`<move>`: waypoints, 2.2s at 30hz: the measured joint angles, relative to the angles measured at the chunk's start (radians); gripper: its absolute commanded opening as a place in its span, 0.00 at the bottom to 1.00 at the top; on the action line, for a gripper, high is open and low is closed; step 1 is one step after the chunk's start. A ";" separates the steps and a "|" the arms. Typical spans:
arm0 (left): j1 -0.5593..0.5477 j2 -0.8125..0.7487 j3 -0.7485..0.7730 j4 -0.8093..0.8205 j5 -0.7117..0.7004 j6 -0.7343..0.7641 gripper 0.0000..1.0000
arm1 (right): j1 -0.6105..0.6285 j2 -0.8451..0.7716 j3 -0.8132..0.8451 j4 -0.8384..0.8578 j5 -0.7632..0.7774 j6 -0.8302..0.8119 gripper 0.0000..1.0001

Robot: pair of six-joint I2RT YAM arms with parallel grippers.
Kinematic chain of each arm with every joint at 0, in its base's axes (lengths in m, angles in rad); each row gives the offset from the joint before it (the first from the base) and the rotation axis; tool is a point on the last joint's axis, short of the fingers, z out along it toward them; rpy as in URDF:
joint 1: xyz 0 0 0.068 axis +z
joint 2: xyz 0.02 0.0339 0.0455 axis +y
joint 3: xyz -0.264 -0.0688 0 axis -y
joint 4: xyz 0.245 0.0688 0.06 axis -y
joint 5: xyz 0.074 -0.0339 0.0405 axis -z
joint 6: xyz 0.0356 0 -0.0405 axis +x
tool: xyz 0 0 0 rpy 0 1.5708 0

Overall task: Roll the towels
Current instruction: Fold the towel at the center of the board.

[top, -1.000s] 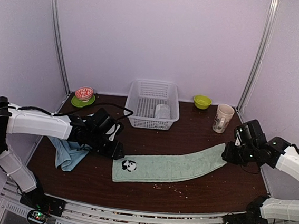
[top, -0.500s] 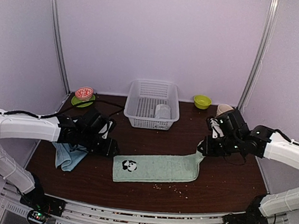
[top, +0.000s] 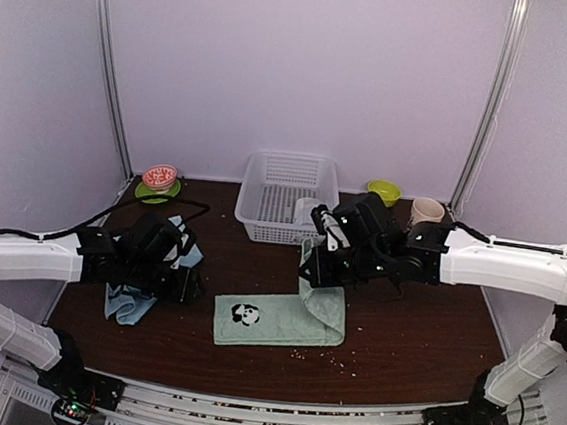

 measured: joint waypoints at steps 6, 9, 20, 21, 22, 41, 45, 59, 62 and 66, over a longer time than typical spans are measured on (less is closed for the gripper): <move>0.000 -0.064 -0.050 -0.022 -0.021 -0.013 0.50 | 0.048 0.106 0.093 0.019 -0.014 -0.001 0.00; 0.000 -0.082 -0.063 -0.034 -0.026 -0.019 0.50 | 0.066 0.152 0.125 0.021 -0.027 -0.001 0.00; 0.000 -0.104 -0.094 -0.035 -0.035 -0.032 0.50 | 0.085 0.269 0.218 0.023 -0.055 -0.015 0.00; 0.000 -0.105 -0.097 -0.035 -0.035 -0.033 0.50 | 0.087 0.280 0.224 0.024 -0.057 -0.016 0.00; 0.000 -0.105 -0.098 -0.037 -0.035 -0.033 0.50 | 0.090 0.291 0.230 0.024 -0.058 -0.016 0.00; 0.000 -0.106 -0.105 -0.041 -0.036 -0.035 0.50 | 0.137 0.376 0.333 0.006 -0.095 -0.019 0.00; 0.000 -0.106 -0.109 -0.041 -0.036 -0.038 0.50 | 0.142 0.401 0.356 0.006 -0.102 -0.018 0.00; 0.000 -0.098 -0.114 -0.040 -0.035 -0.042 0.50 | 0.147 0.508 0.373 -0.036 -0.106 0.003 0.00; 0.000 -0.093 -0.114 -0.040 -0.035 -0.043 0.50 | 0.147 0.512 0.386 -0.041 -0.106 0.005 0.00; 0.000 -0.085 -0.114 -0.032 -0.025 -0.045 0.50 | 0.147 0.514 0.391 -0.041 -0.107 0.006 0.00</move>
